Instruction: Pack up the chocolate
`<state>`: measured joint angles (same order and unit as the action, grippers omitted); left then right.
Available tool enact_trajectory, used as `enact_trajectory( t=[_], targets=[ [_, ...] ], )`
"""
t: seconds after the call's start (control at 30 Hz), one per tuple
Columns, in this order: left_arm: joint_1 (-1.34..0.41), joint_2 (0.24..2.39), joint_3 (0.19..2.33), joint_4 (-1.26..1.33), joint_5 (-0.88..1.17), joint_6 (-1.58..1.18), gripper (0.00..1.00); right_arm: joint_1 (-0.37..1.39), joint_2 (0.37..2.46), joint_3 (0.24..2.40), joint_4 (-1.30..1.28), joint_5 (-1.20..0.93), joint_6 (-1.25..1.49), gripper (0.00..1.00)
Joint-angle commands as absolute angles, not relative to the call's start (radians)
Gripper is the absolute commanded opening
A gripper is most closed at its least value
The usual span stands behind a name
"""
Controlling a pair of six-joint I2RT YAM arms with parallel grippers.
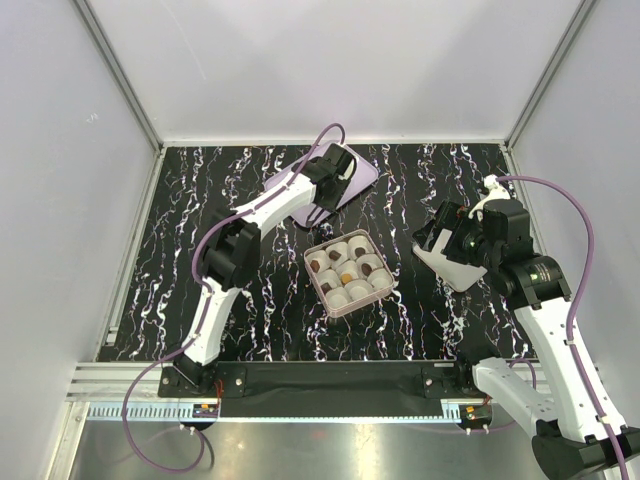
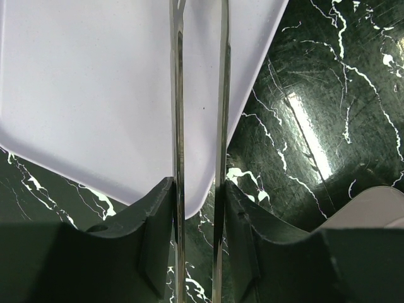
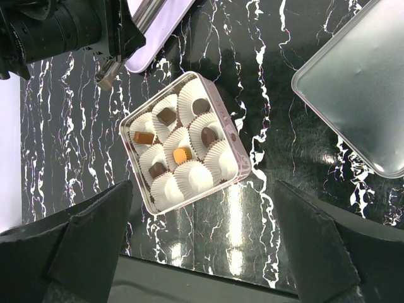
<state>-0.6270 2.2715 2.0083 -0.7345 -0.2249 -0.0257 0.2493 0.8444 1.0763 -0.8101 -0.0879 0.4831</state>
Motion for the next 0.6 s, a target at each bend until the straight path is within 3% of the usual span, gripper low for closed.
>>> enact_trajectory(
  t=[0.0, 0.57],
  targets=[
    [-0.629, 2.229, 2.059, -0.727, -0.239, -0.014, 0.38, 0.247, 0.836, 1.075, -0.788, -0.067, 0.474, 1.0],
    [-0.629, 2.137, 2.054, -0.772, -0.281, -0.008, 0.38, 0.247, 0.831, 1.081, -0.79, -0.074, 0.483, 1.0]
  ],
)
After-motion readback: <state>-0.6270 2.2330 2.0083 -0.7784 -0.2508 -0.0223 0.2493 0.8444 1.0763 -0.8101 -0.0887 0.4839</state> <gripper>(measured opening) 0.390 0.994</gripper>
